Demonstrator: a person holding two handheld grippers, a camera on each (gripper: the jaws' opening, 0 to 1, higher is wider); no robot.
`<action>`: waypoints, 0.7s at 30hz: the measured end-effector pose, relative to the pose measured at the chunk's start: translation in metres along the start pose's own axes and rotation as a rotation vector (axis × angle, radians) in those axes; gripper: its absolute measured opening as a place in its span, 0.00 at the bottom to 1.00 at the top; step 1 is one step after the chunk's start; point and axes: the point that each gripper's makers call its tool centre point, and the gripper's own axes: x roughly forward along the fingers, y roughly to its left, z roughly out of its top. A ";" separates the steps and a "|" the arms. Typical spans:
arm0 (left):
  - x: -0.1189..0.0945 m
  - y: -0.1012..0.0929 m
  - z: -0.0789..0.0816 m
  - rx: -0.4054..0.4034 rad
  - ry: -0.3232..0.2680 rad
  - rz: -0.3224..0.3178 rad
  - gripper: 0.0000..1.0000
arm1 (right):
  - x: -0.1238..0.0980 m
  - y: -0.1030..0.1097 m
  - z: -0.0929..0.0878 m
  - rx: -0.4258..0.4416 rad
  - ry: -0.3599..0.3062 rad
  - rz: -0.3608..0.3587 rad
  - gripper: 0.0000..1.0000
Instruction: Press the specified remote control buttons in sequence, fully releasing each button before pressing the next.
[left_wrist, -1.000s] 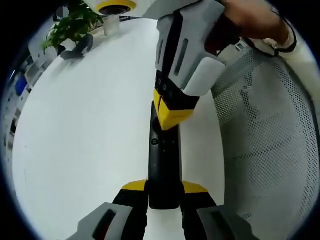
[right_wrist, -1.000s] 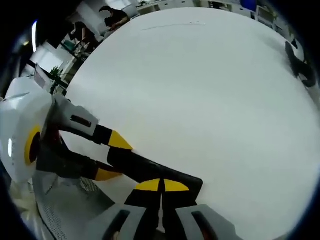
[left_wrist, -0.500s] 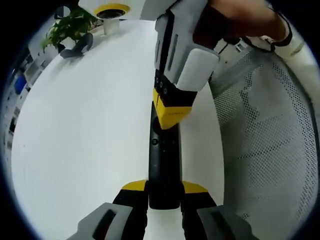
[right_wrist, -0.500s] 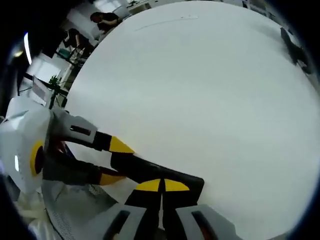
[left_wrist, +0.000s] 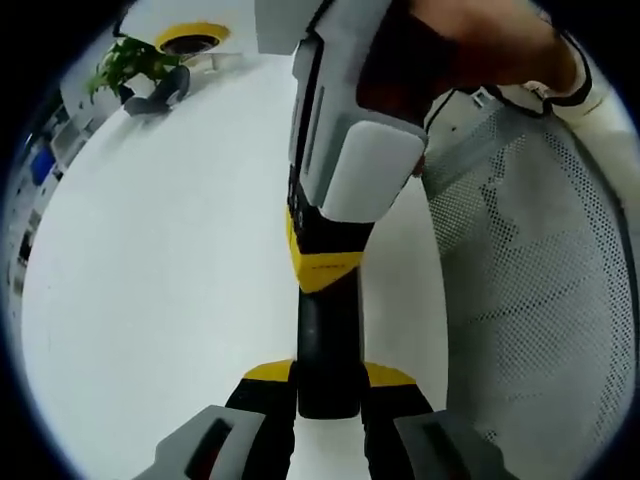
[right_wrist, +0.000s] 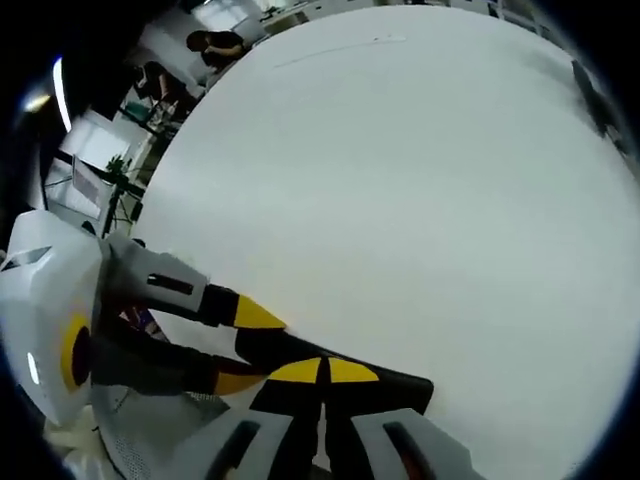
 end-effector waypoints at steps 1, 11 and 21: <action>0.000 0.000 0.000 -0.001 0.000 -0.001 0.22 | 0.000 0.000 0.000 -0.001 -0.001 -0.003 0.00; 0.000 0.001 0.001 -0.027 -0.014 -0.005 0.22 | 0.002 0.000 0.001 -0.030 0.009 -0.051 0.00; 0.000 0.001 0.001 -0.035 -0.011 0.011 0.22 | 0.002 -0.002 0.001 -0.004 -0.026 -0.044 0.00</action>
